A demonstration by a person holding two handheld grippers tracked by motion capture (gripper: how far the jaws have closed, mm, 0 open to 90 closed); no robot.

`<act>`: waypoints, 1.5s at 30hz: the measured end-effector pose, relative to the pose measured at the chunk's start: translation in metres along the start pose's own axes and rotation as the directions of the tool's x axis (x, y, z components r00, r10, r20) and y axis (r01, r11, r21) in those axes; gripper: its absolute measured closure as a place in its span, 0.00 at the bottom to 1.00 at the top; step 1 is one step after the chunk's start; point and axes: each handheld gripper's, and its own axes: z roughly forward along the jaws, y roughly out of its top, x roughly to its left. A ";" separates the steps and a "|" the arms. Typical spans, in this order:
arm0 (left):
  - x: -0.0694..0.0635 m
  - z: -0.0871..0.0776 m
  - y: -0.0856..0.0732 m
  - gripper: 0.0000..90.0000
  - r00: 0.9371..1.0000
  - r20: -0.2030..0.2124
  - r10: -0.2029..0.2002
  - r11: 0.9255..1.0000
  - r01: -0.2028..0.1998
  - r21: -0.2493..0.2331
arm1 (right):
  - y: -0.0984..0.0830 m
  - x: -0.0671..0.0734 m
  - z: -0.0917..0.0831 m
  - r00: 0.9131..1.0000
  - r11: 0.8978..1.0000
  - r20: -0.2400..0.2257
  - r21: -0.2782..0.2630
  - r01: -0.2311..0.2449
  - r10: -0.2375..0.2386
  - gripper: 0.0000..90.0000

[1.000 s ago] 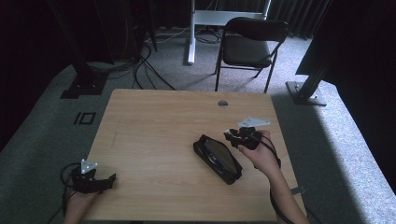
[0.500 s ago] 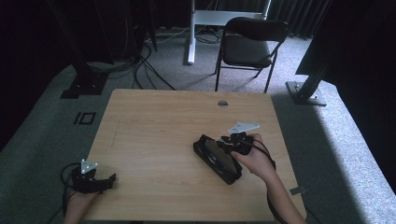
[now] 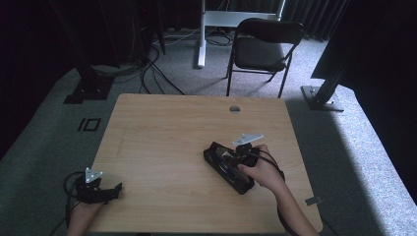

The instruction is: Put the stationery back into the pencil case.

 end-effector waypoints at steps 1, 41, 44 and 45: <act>0.000 0.000 0.000 0.00 1.000 0.000 0.000 1.000 0.000 0.000 | -0.001 0.000 0.002 1.000 1.000 -0.001 0.010 0.006 -0.006 0.76; 0.000 0.000 0.000 0.00 1.000 0.000 0.000 1.000 0.000 0.000 | 0.004 0.010 0.045 0.998 0.974 0.063 0.225 -0.011 -0.004 0.75; 0.000 0.000 0.000 0.00 1.000 0.000 0.000 1.000 0.000 0.000 | 0.005 0.010 0.048 0.998 0.973 0.064 0.230 -0.018 0.003 0.75; 0.000 0.000 0.000 0.00 1.000 0.000 0.000 1.000 0.000 0.000 | 0.005 0.010 0.048 0.998 0.972 0.065 0.231 -0.026 0.011 0.75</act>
